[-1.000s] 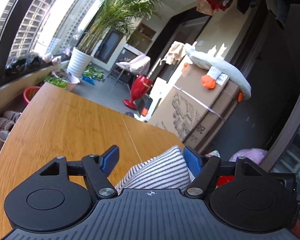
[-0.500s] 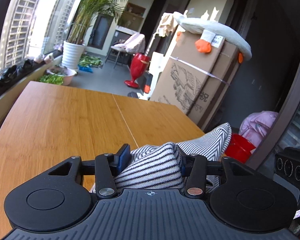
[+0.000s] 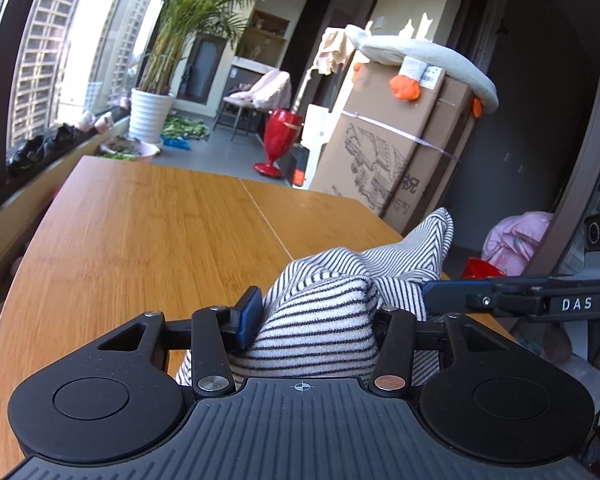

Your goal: Fold clothes

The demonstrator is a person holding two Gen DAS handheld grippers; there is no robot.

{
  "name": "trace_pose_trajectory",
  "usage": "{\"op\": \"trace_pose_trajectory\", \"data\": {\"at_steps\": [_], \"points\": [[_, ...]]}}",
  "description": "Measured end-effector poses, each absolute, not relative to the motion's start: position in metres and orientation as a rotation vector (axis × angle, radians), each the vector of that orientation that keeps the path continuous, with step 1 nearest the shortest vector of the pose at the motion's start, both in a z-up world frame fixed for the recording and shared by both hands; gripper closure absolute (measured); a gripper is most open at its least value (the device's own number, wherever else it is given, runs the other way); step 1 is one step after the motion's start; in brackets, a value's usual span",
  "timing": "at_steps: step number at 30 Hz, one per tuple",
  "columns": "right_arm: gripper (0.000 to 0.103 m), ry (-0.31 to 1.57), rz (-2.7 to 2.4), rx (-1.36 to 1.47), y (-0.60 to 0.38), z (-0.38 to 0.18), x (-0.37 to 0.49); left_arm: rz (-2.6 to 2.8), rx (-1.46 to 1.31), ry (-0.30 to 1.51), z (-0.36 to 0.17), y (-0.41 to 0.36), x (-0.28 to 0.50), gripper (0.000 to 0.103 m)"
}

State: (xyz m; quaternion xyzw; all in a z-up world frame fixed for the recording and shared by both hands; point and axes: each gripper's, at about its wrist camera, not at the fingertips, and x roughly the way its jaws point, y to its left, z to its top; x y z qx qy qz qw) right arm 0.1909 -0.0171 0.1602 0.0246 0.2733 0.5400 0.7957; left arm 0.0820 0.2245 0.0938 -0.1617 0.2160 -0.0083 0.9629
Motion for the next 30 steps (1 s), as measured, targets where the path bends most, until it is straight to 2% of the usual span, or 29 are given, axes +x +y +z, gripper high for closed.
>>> {"op": "trace_pose_trajectory", "data": {"at_steps": [4,8,12,16,23,30], "points": [[0.077,0.436,1.071,0.017,-0.009,0.188,0.209,-0.03,-0.315,0.434,0.094,0.221,0.08,0.049],[0.077,0.509,0.971,-0.047,0.012,0.162,0.241,-0.026,-0.305,0.436,0.096,0.226,0.073,0.047],[0.079,0.66,0.905,-0.012,-0.005,0.127,0.246,0.082,-0.311,0.449,0.097,0.248,0.067,0.029],[0.079,0.694,0.952,0.026,-0.033,0.107,0.215,0.092,-0.344,0.473,0.094,0.265,0.063,0.022],[0.079,0.708,0.957,0.035,-0.039,0.093,0.206,0.095,-0.235,0.453,0.126,0.259,0.035,0.02],[0.079,0.7,0.952,0.024,-0.038,0.09,0.206,-0.03,-0.294,0.299,0.167,0.237,0.016,0.018]]}}
